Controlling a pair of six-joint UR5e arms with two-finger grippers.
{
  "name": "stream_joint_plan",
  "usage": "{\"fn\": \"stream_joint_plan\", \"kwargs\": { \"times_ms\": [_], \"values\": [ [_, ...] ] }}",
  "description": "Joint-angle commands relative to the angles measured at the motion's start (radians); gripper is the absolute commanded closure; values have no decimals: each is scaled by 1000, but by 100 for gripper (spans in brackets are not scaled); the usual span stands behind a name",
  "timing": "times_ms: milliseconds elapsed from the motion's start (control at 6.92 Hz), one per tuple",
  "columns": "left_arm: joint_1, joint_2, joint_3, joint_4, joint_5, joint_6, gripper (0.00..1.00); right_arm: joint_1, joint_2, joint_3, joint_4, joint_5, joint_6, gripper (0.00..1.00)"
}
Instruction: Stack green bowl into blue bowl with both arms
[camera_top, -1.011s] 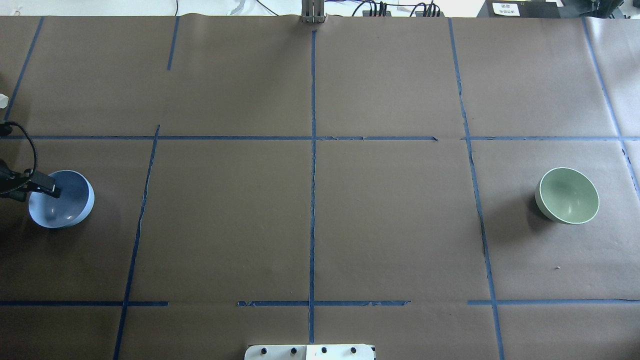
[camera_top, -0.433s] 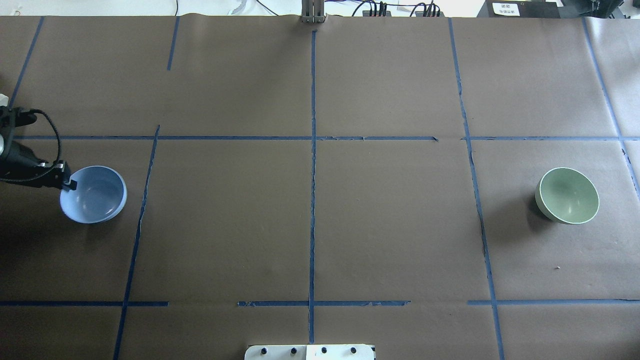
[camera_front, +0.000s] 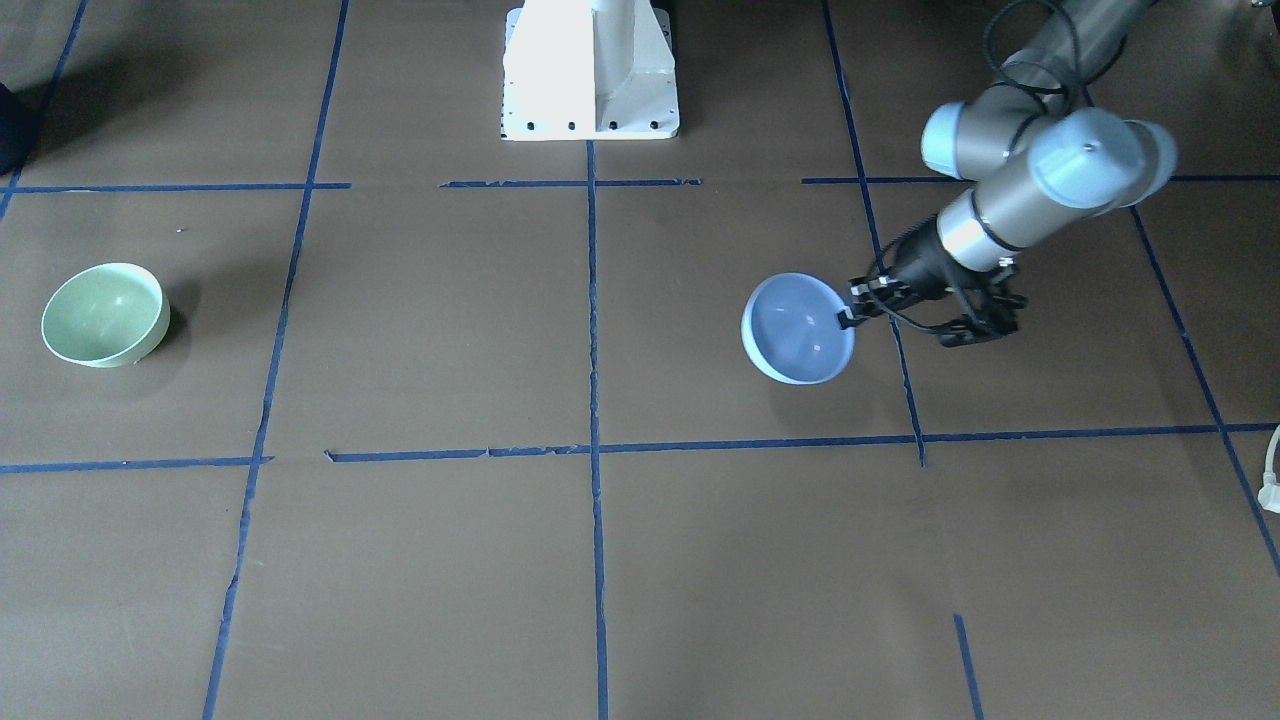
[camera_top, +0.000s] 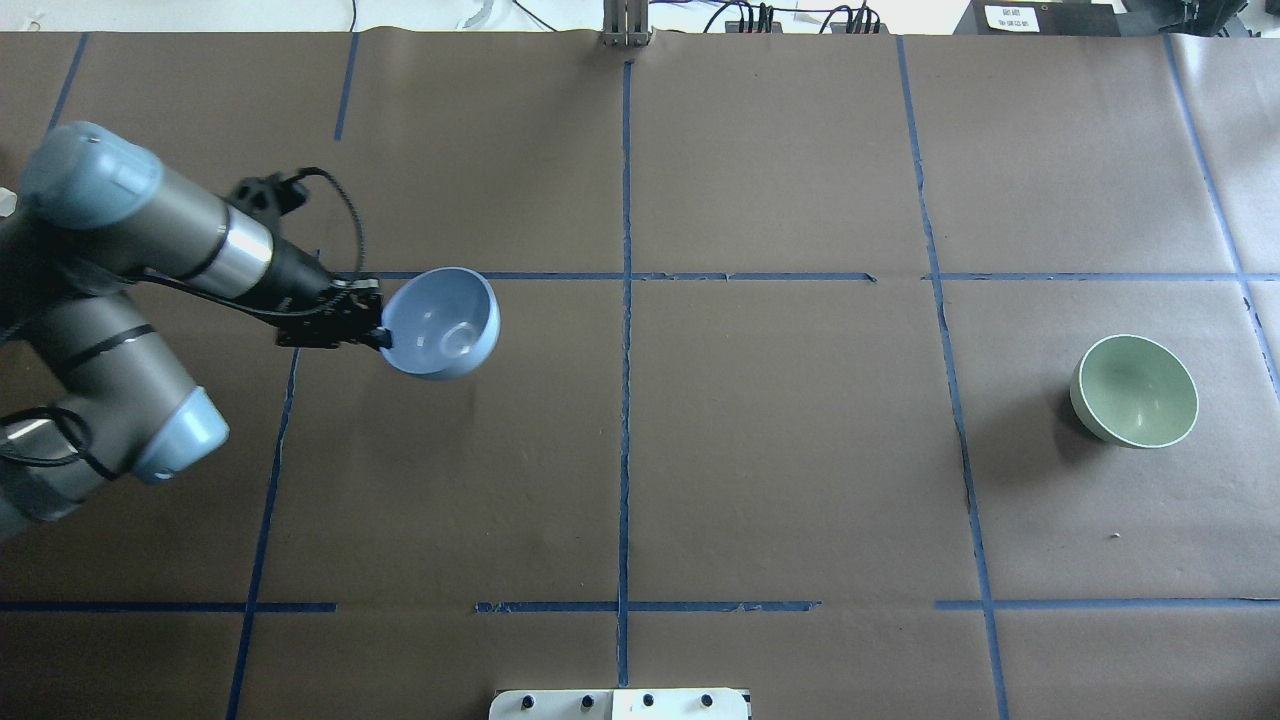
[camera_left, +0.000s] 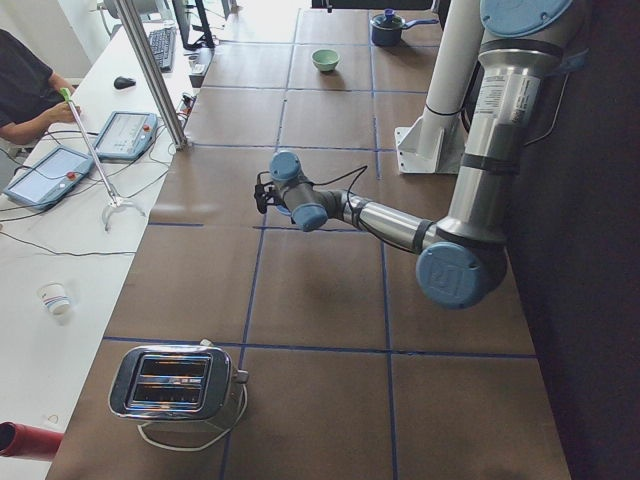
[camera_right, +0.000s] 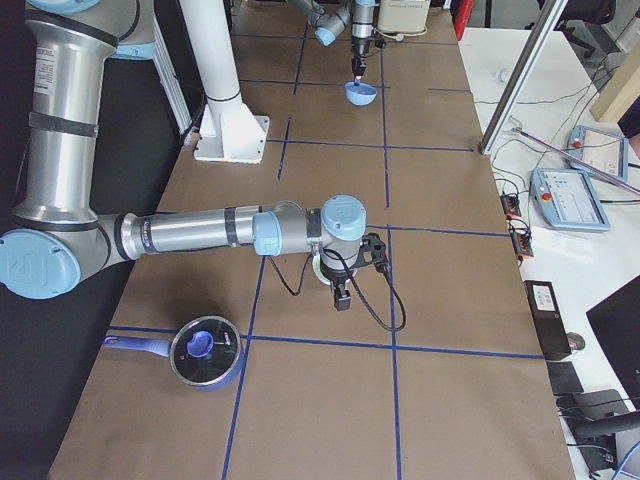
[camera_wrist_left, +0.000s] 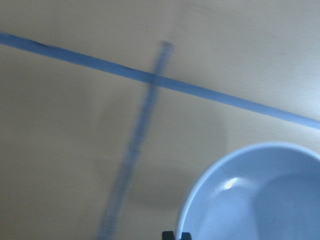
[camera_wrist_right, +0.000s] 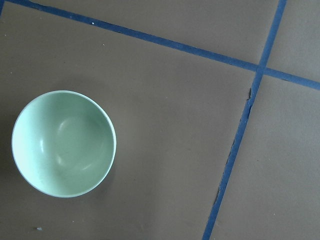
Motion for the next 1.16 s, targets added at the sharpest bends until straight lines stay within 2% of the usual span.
{"fn": "stream_joint_plan", "kwargs": {
  "times_ms": [0, 144, 433, 722, 867, 1011],
  "values": [
    [156, -211, 0, 182, 196, -97, 100, 0, 1, 0, 0, 6, 0, 0],
    [202, -240, 0, 225, 269, -97, 100, 0, 1, 0, 0, 11, 0, 0],
    [273, -231, 4, 227, 338, -92, 100, -2, 1, 2, 2, 17, 0, 0],
    [284, -226, 6, 227, 358, -89, 90, -5, 0, -3, 49, 18, 0, 1],
    [284, -226, 1, 227, 358, -88, 80, -5, 0, -3, 49, 18, 0, 1],
    [283, -225, -5, 229, 357, -88, 80, -6, 0, -4, 51, 18, 0, 1]
  ]
}}
